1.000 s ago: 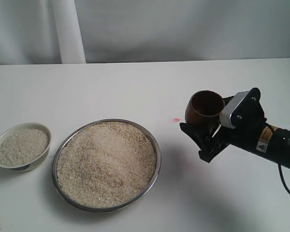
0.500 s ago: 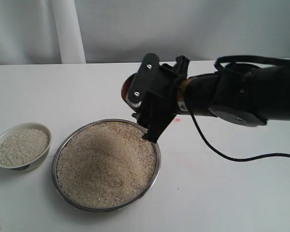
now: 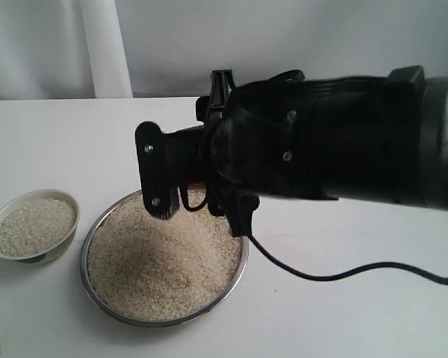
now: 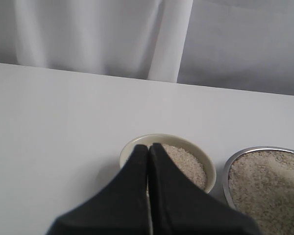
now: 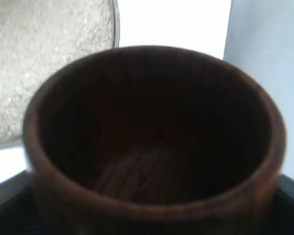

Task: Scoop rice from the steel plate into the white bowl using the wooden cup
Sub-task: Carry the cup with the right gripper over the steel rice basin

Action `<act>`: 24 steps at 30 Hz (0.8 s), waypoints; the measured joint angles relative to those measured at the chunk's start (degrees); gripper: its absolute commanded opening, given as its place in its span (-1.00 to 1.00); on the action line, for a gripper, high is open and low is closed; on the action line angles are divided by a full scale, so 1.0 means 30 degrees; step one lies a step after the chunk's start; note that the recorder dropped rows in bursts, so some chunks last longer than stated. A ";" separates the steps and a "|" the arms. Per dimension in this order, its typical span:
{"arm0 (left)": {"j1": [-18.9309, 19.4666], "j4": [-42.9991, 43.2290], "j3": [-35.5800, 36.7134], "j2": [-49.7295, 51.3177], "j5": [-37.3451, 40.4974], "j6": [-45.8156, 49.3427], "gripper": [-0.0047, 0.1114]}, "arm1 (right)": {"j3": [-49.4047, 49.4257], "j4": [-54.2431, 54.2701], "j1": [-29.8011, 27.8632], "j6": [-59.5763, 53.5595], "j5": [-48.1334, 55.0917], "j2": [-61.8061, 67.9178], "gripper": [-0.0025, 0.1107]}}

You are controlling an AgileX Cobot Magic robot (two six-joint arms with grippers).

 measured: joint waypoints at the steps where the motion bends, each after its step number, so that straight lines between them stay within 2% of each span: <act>1: 0.0000 0.0000 0.0000 0.0000 0.0000 0.0000 -0.92 | -0.0034 -0.0577 0.0313 0.0000 0.0714 0.0159 -0.96; 10: 0.0000 0.0000 0.0000 0.0000 0.0000 0.0000 -0.92 | -0.0137 -0.6334 0.1867 -0.0039 0.4948 0.3420 -0.96; 24: 0.0000 0.0000 0.0000 0.0000 0.0000 0.0000 -0.92 | -0.3229 -0.7951 0.2321 -0.1520 0.8389 0.7664 -0.96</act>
